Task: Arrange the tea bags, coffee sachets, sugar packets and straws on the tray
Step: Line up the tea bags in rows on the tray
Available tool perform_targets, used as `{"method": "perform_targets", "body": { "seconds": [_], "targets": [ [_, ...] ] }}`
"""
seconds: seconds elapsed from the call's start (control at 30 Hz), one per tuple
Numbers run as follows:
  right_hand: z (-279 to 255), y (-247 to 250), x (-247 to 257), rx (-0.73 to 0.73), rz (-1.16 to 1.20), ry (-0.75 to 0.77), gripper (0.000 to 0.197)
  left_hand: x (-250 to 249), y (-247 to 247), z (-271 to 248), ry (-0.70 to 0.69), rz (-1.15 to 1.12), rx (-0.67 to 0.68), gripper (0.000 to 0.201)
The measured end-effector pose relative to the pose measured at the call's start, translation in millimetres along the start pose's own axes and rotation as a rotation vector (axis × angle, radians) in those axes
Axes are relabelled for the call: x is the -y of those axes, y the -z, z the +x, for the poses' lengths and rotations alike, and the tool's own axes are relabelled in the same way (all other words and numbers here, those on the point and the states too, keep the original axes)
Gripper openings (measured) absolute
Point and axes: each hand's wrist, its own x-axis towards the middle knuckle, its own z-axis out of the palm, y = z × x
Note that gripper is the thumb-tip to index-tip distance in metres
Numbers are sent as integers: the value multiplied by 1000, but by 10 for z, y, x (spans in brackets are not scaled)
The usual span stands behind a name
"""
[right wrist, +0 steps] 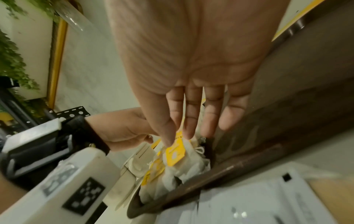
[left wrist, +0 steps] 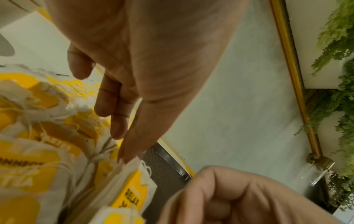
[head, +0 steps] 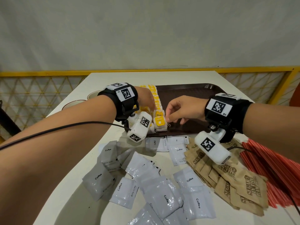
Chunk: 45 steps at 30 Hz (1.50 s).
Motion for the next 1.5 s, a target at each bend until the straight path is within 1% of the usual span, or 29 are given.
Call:
{"method": "perform_targets", "body": {
  "seconds": [0.07,0.13,0.3,0.47,0.57,0.67,0.8,0.87,0.97,1.1,1.17,1.23,1.3,1.37,1.5],
  "targets": [
    [15,-57,-25,-4,7,8,30,-6,0,-6,-8,-5,-4,33],
    [38,-119,-49,2,24,6,34,-8,0,-9,-9,-12,-14,32],
    [52,-175,-42,-3,-50,7,27,4,-7,-33,10,-62,-13,32],
    [34,-133,1,30,-69,6,9,14,-14,-74,10,-43,-23,36],
    [11,-8,8,39,45,-30,15,5,-27,-71,-1,-35,-27,36],
    [-9,68,-16,20,175,-58,21,-35,-34,-78,-10,11,-31,41],
    [-15,28,-53,31,306,-101,19,-37,-36,-64,-20,30,-31,40],
    [-6,-33,-56,58,331,-96,19,-24,-48,-43,-15,33,-38,39],
    [15,-130,-52,83,296,-75,19,-9,-49,-11,3,-22,-74,38],
    [33,-199,-42,59,177,-47,18,47,-26,5,30,-161,-147,36],
    [35,-208,-30,56,150,-38,18,49,-30,-3,48,-153,-111,39],
    [34,-210,-17,58,134,-32,19,31,-45,-14,42,-84,-35,45],
    [35,-208,-10,59,129,-31,20,16,-59,-5,20,-53,8,42],
    [38,-210,-8,53,122,-32,20,2,-63,-7,5,-52,8,34],
    [53,-212,-16,28,91,-20,20,-22,-73,-2,21,-58,-22,32]
  ]
}}
